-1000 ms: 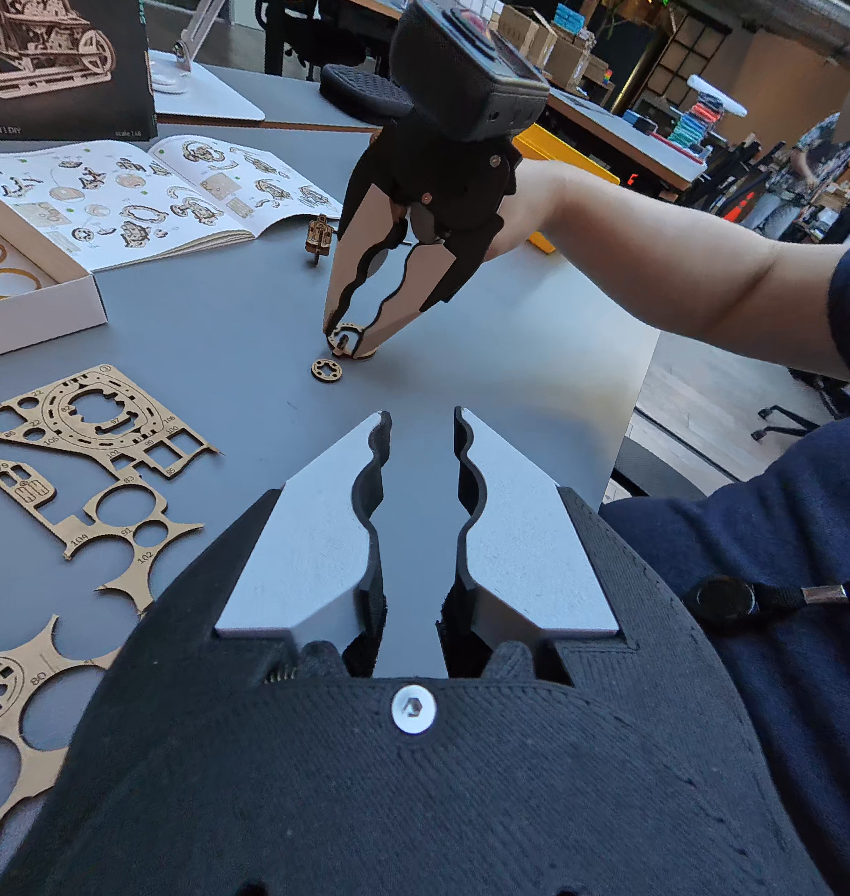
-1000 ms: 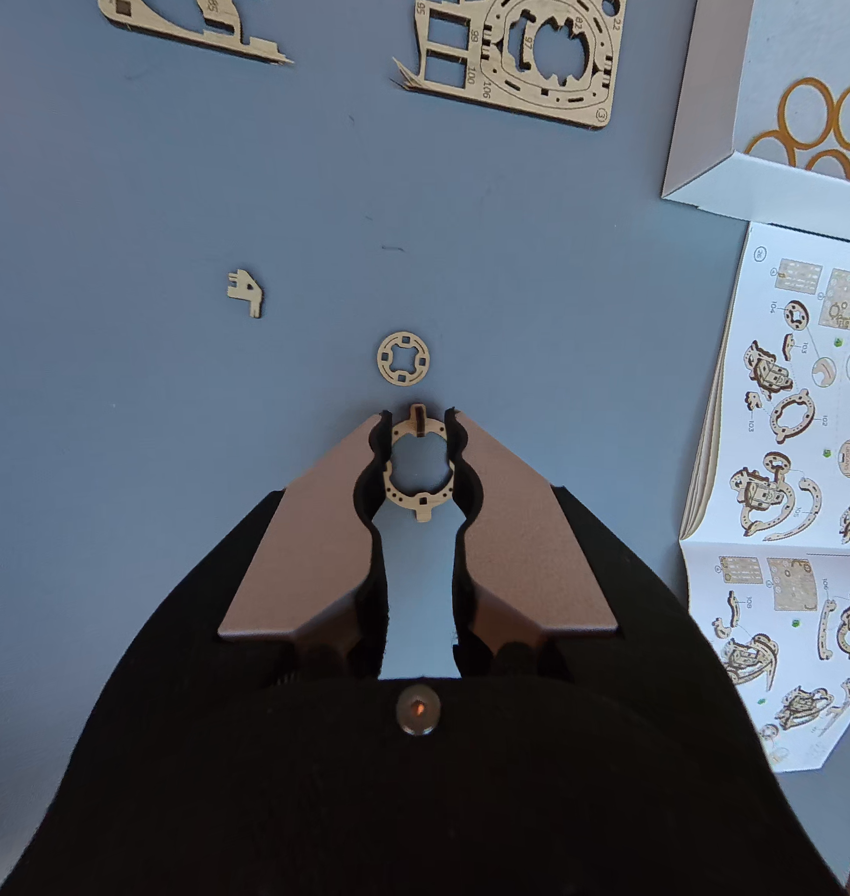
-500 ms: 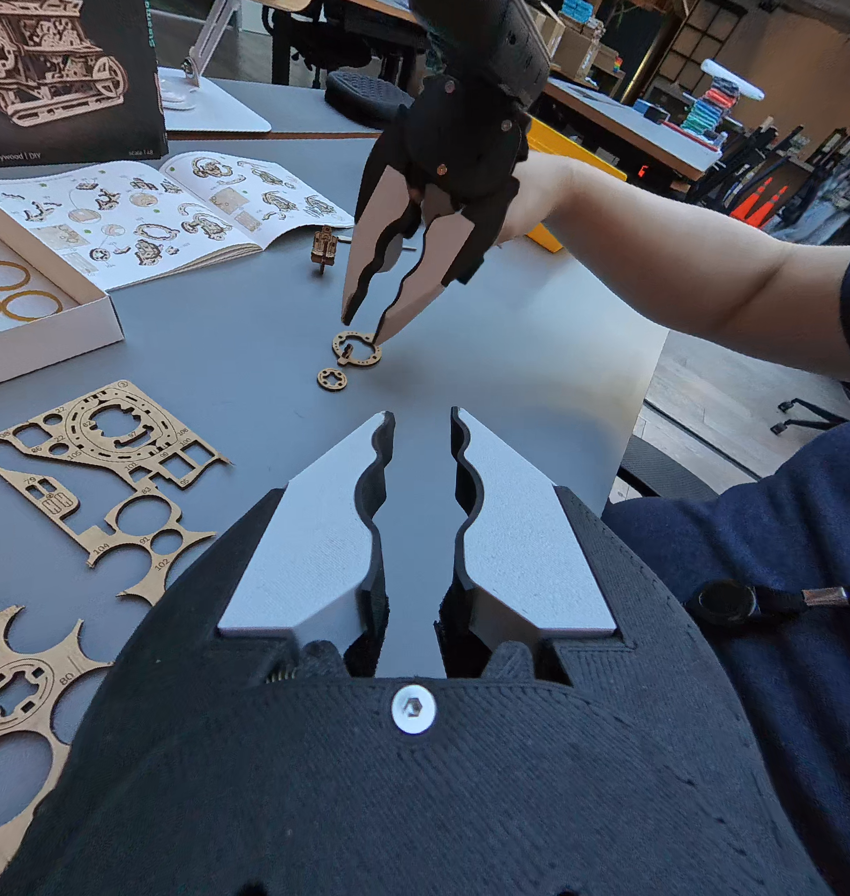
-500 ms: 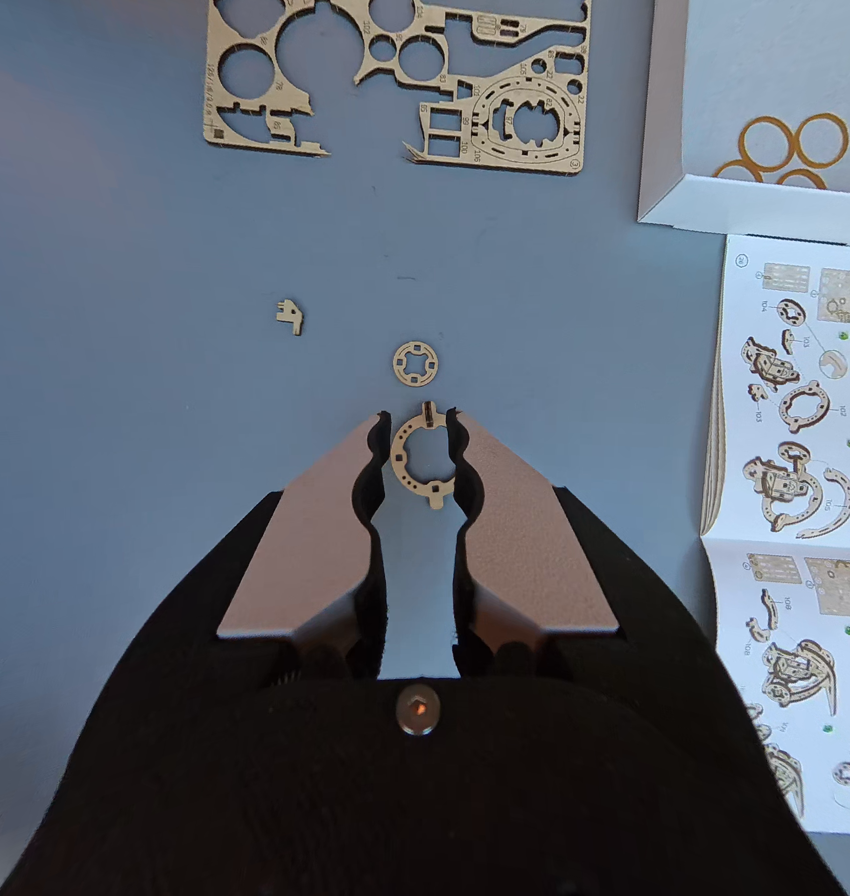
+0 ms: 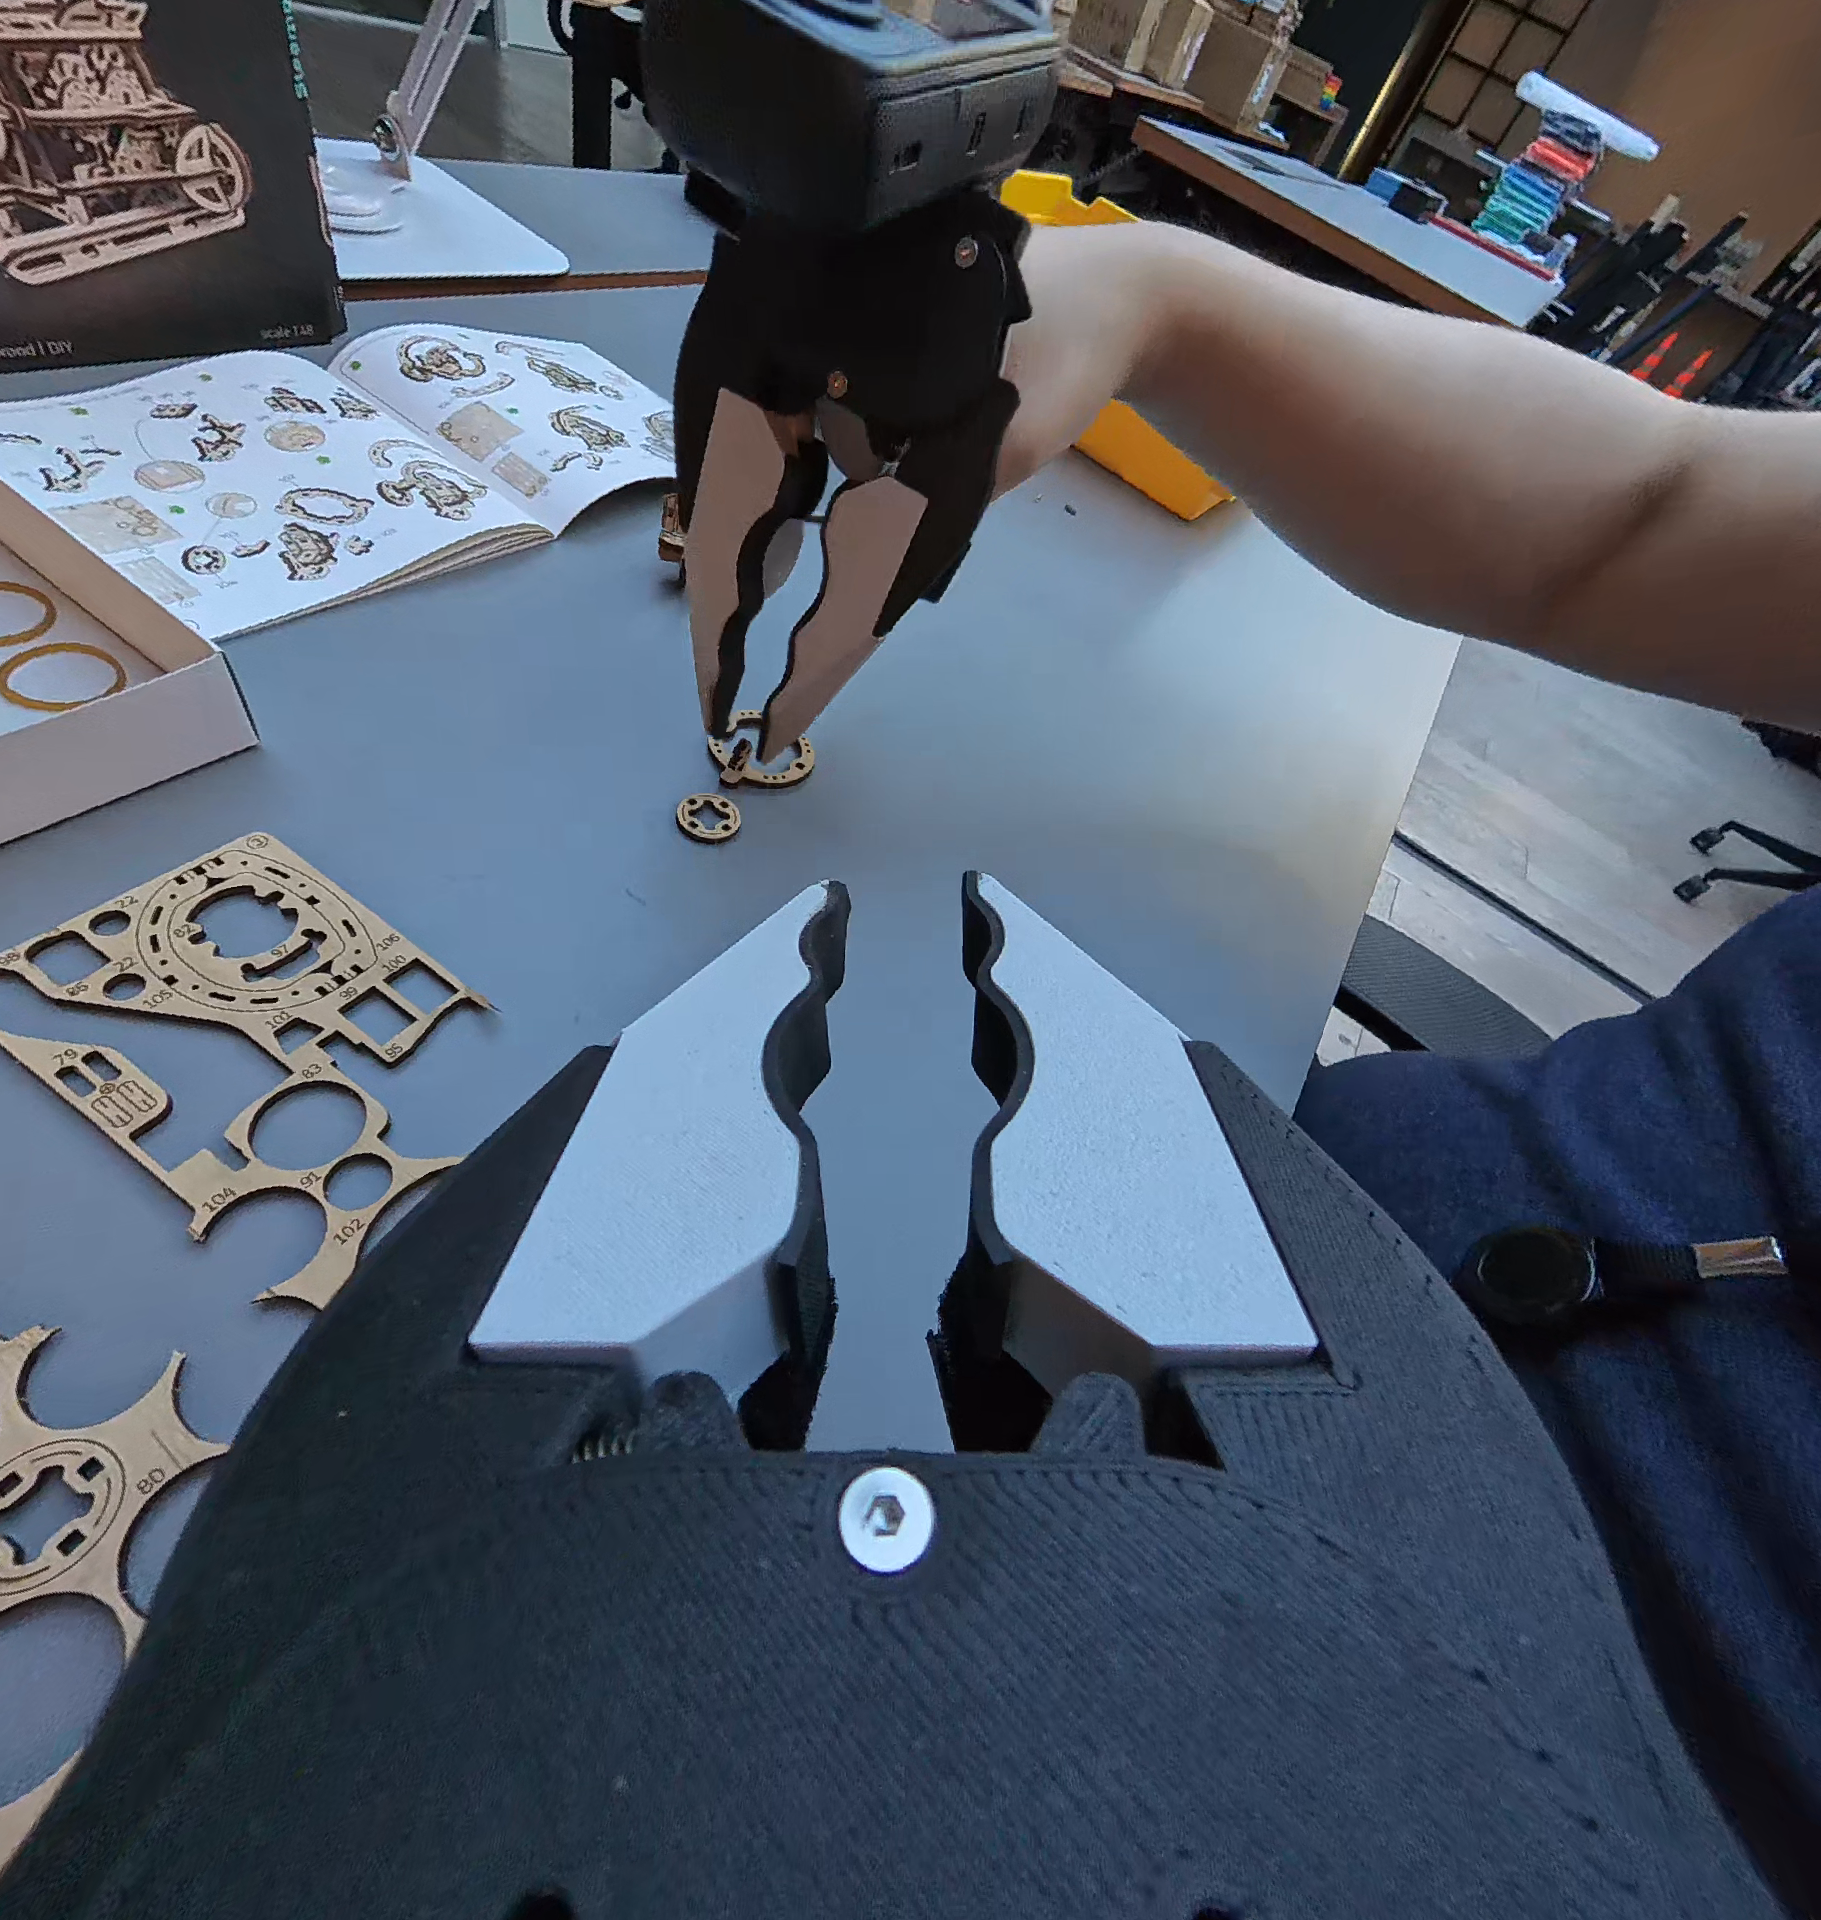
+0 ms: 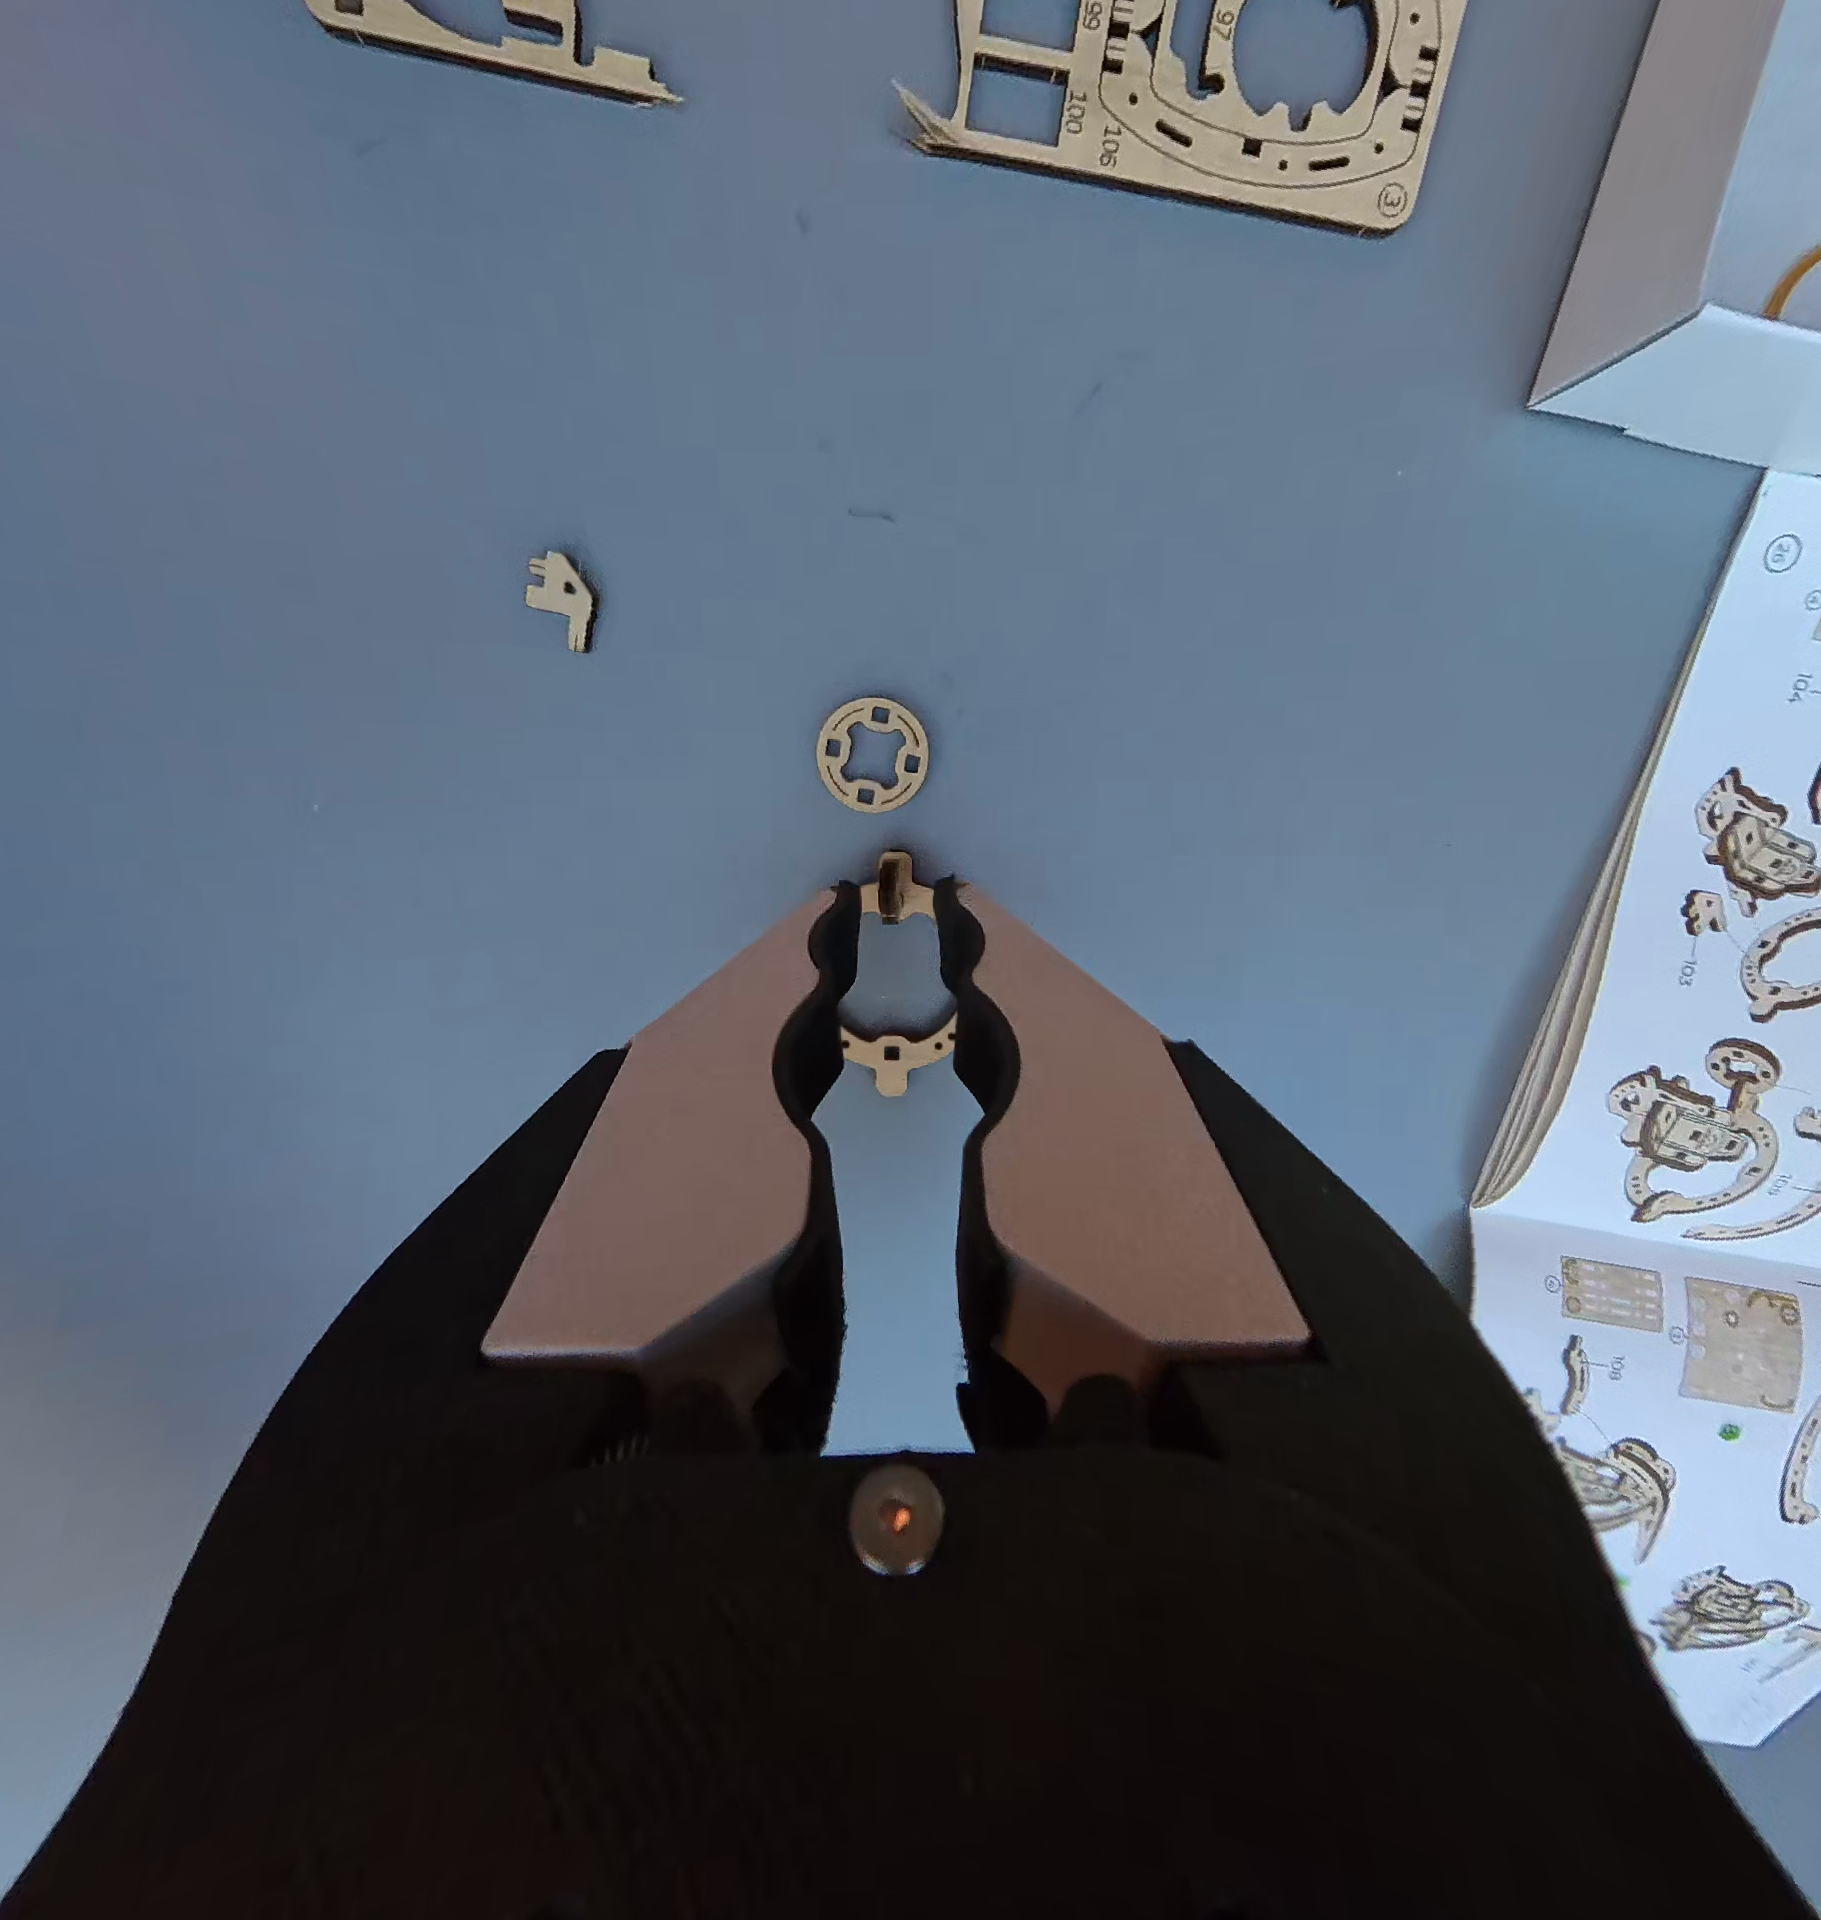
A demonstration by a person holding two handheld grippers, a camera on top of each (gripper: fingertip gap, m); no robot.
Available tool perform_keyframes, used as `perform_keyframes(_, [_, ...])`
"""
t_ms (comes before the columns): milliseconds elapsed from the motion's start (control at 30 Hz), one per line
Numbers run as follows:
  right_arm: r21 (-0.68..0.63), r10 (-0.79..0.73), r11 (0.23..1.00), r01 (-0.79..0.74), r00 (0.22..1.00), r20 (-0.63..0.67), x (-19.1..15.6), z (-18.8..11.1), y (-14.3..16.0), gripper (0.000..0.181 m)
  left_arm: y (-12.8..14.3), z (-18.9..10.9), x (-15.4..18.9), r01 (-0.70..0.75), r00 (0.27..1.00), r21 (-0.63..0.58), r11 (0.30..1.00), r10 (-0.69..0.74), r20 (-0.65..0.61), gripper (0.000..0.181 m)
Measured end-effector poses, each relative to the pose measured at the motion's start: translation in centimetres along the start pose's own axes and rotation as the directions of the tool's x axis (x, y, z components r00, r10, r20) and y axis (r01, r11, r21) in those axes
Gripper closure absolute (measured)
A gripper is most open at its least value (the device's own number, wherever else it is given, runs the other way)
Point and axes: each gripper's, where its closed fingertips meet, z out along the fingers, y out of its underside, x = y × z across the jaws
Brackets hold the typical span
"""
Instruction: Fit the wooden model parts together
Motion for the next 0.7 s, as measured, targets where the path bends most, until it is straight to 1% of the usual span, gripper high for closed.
perform_keyframes(33, [-0.012,0.002,1.000,-0.002,1.000,-0.002,0.09,0.16,0.08,0.169,0.10,-0.07,-0.04,-0.001,1.000,-0.001,1.000,0.001,0.003,0.161])
perform_keyframes(67, [-0.021,-0.003,1.000,0.003,1.000,0.002,0.05,0.27,0.15,0.175,0.20,-0.16,-0.10,-0.001,1.000,-0.002,1.000,0.001,0.007,0.161])
perform_keyframes(133, [-0.020,-0.007,1.000,0.007,1.000,-0.008,0.22,0.35,0.08,0.180,0.36,-0.35,-0.28,0.004,1.000,-0.001,1.000,-0.004,0.010,0.161])
perform_keyframes(333, [-0.033,0.002,0.999,-0.002,1.000,-0.005,0.41,0.38,0.00,0.180,0.50,-0.66,-0.80,0.021,1.000,0.010,1.000,-0.022,0.015,0.161])
perform_keyframes(467, [-0.090,0.000,0.996,0.001,1.000,0.017,0.38,0.42,0.12,0.180,0.66,-0.53,-0.75,0.017,1.000,0.004,1.000,-0.017,0.013,0.161])
perform_keyframes(567, [-0.149,-0.031,0.988,0.033,0.999,0.014,0.38,0.45,0.17,0.180,0.75,-0.39,-0.59,0.014,1.000,-0.001,1.000,-0.014,0.008,0.161])
perform_keyframes(700, [-0.176,-0.037,0.984,0.040,0.999,0.016,0.36,0.47,0.18,0.180,0.56,-0.45,-0.32,0.005,1.000,0.007,1.000,-0.005,0.006,0.161])
